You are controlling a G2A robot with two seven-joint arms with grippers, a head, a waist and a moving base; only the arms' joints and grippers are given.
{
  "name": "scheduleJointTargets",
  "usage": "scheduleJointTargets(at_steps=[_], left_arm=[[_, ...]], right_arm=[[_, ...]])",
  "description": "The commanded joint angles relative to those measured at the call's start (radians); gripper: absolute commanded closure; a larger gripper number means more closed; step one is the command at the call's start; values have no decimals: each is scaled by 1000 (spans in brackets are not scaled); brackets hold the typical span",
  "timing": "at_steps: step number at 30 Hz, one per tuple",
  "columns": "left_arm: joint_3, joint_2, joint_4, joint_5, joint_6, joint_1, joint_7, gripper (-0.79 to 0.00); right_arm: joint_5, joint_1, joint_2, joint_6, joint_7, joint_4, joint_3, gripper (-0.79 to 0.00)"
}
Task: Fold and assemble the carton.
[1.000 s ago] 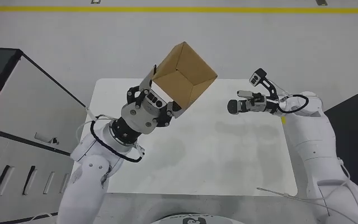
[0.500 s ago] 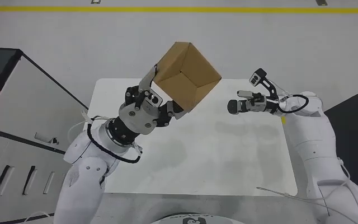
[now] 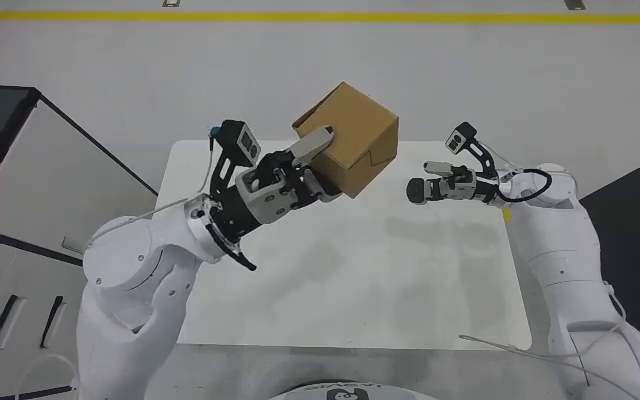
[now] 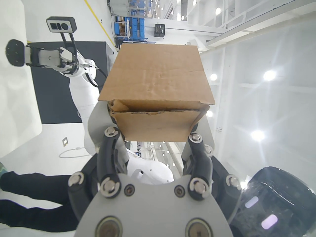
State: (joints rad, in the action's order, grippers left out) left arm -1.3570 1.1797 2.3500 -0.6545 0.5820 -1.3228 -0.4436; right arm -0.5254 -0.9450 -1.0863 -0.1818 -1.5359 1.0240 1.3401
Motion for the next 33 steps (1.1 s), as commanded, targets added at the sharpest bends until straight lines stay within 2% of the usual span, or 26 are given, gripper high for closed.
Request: scheduleJointTargets(at_steps=[1,10,11,15,21,33], left_arm=[[12,1,0,1,-9,14,3,0],[14,2,0,-9,-15,14,5,0],[16,-1,0,35,-16,19,5,0],[26,-3,0,101,-92,64,-18,0],[30,-11,0,208,-114,144,-64,0],[60,-40,0,567,-86,272,-208,0]], right_arm=[[0,0,0,0,0,0,0,-785],[0,0,0,0,0,0,0,-785],[0,0,0,0,0,0,0,-785],[0,0,0,0,0,0,0,-785],[0,0,0,0,0,0,0,-785],[0,0,0,0,0,0,0,-785]])
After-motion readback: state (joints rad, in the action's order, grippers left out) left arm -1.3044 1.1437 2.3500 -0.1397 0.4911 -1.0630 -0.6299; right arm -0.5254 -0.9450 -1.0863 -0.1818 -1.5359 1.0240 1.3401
